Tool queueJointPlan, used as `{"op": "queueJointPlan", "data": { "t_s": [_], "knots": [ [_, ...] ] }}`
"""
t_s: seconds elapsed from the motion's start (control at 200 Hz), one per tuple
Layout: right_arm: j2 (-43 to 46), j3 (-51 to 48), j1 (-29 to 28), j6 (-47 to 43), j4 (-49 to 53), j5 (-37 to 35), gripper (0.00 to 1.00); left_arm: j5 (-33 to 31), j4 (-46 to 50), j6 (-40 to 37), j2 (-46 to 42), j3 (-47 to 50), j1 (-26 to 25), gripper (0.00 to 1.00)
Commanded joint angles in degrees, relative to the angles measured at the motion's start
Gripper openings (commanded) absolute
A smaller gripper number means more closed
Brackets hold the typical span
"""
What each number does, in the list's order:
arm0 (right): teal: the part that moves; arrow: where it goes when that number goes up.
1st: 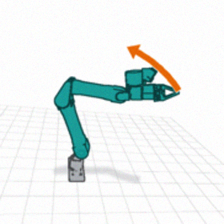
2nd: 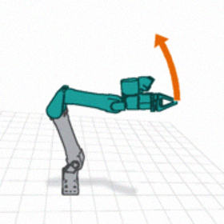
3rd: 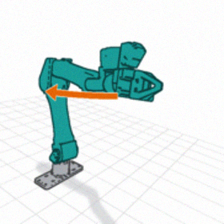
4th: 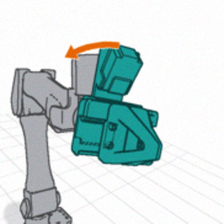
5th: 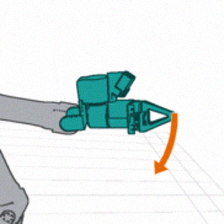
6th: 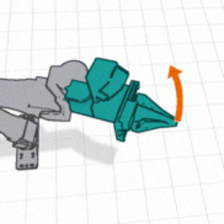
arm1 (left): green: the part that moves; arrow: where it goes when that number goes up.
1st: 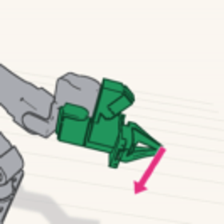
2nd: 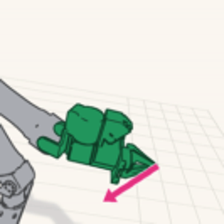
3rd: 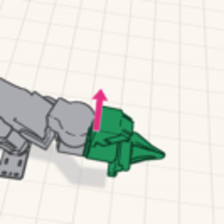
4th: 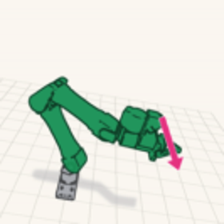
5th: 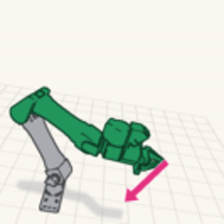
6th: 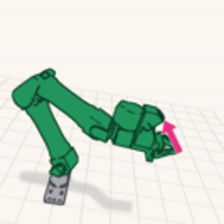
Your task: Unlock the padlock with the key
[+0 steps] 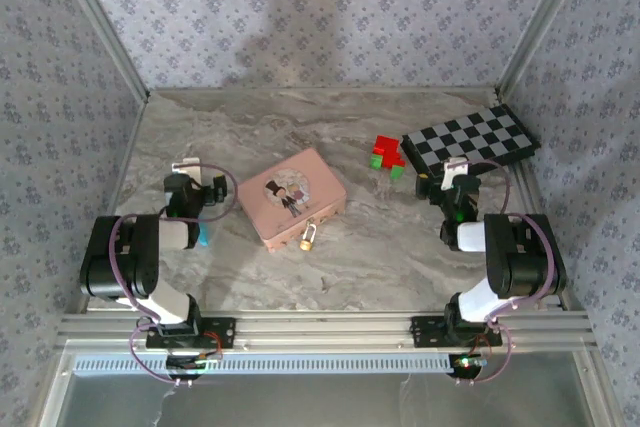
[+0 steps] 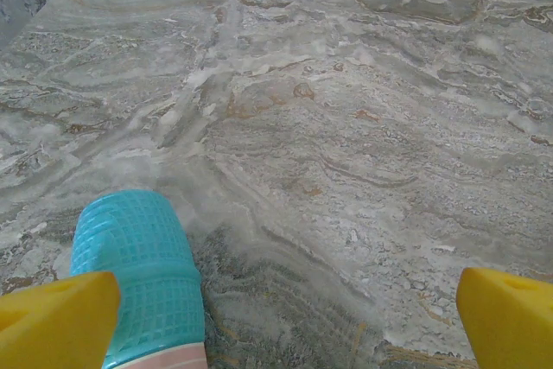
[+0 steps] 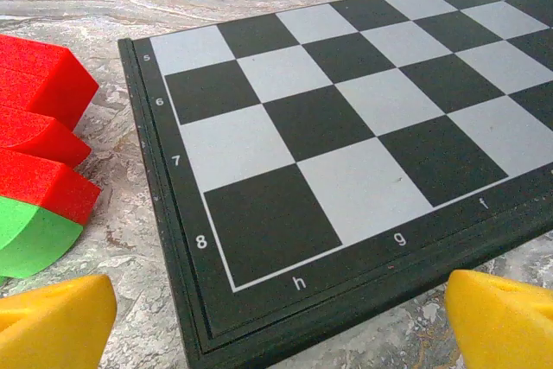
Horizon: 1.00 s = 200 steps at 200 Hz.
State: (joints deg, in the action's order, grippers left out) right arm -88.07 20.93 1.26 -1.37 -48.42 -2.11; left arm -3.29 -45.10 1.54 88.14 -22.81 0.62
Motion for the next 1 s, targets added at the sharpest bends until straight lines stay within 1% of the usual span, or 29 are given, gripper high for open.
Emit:
{"op": "queueJointPlan", "data": {
  "t_s": [0.0, 0.555, 0.705, 0.815, 0.919, 0.974, 0.994],
  "knots": [
    [0.2, 1.1, 0.3, -0.2, -0.2, 0.4, 0.99, -0.5, -1.3, -0.1, -0.2, -1.1, -0.2, 1.00],
    [0.1, 1.2, 0.4, -0.2, -0.1, 0.5, 1.00, -0.5, -1.3, -0.1, -0.1, -1.1, -0.1, 1.00],
    [0.2, 1.2, 0.4, -0.2, 0.0, 0.5, 0.99, 1.7, -1.4, 0.7, -0.1, -1.0, 1.1, 1.00],
    [0.2, 1.1, 0.4, -0.2, -0.2, 0.7, 0.99, 1.9, -1.4, 0.7, -0.1, -0.9, 1.1, 1.00],
    [1.1, 0.8, -0.4, -0.7, -0.4, -1.8, 0.99, 2.3, -1.6, 0.6, -0.2, -0.9, 1.2, 1.00],
    [3.6, 1.6, -1.3, -1.5, 3.2, -2.5, 0.99, 2.4, 2.8, 0.7, -1.7, -3.0, 1.3, 1.00],
    [4.7, 2.3, -1.5, -1.7, 5.4, -2.8, 0.99, 2.2, 6.4, 0.8, -2.6, -4.4, 1.3, 1.00]
  ]
}}
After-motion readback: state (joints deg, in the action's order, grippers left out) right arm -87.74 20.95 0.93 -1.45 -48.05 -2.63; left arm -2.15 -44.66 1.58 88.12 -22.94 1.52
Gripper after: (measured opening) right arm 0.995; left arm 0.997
